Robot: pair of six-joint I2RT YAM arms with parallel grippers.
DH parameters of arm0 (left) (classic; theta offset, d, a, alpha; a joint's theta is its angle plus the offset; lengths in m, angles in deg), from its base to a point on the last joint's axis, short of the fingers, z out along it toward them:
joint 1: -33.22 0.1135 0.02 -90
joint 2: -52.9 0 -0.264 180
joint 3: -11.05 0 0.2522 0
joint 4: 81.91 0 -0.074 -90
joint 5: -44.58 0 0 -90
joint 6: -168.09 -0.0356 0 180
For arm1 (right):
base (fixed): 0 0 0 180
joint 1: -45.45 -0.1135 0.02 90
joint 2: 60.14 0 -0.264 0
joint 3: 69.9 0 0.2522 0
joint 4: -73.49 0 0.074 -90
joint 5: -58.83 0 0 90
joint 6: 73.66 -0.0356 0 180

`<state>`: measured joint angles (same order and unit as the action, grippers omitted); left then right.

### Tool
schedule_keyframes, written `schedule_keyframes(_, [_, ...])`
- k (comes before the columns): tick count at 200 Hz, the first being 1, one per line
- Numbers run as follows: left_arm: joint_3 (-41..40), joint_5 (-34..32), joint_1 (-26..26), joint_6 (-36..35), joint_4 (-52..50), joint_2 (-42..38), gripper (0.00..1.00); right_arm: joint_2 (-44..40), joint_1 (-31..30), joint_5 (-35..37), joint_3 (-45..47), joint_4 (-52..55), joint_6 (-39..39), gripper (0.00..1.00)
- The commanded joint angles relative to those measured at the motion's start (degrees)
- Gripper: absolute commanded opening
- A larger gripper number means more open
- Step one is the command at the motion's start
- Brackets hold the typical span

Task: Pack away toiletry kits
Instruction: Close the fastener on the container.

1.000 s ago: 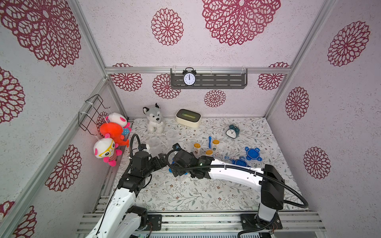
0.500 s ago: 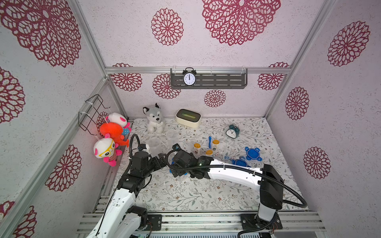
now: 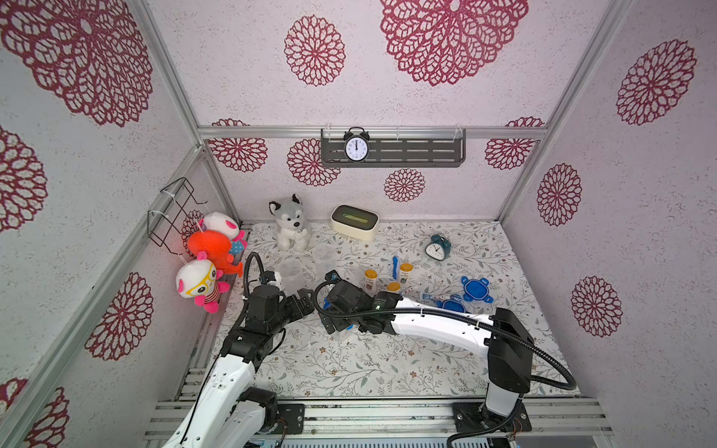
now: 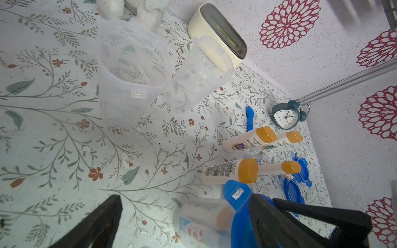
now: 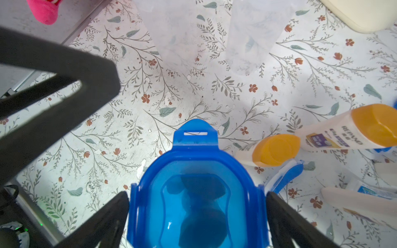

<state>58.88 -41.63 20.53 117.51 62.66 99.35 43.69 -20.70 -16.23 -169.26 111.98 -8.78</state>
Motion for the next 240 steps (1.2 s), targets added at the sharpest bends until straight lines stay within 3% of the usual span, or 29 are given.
schedule_keyframes(1, [-0.49,0.02,0.68,-0.21,1.81,-0.10,0.96,1.38,0.32,-1.45,0.79,2.97,-0.36,0.99])
schedule_keyframes(61, [-0.50,0.29,0.80,-0.14,2.23,0.30,0.96,1.80,0.41,-1.24,0.57,3.19,0.11,0.98])
schedule_keyframes(87, [-0.40,0.24,0.91,-0.22,2.27,0.45,0.96,2.54,0.33,-1.19,-0.68,4.04,1.41,0.90])
schedule_keyframes(141, [-0.40,0.26,1.09,-0.15,2.33,0.52,0.96,3.38,0.14,0.48,-1.28,5.03,2.71,0.86])
schedule_keyframes(150, [-0.40,0.34,1.09,-0.21,2.38,0.68,0.96,3.36,0.16,0.39,-0.99,4.90,2.96,0.87])
schedule_keyframes(169, [-0.40,0.38,1.12,-0.21,2.50,0.90,0.96,3.01,0.06,0.18,-0.09,4.27,3.07,0.98])
schedule_keyframes(240, [-0.40,0.37,1.31,-0.05,2.44,0.95,0.96,-1.57,1.52,-4.35,5.83,-0.91,6.26,0.98])
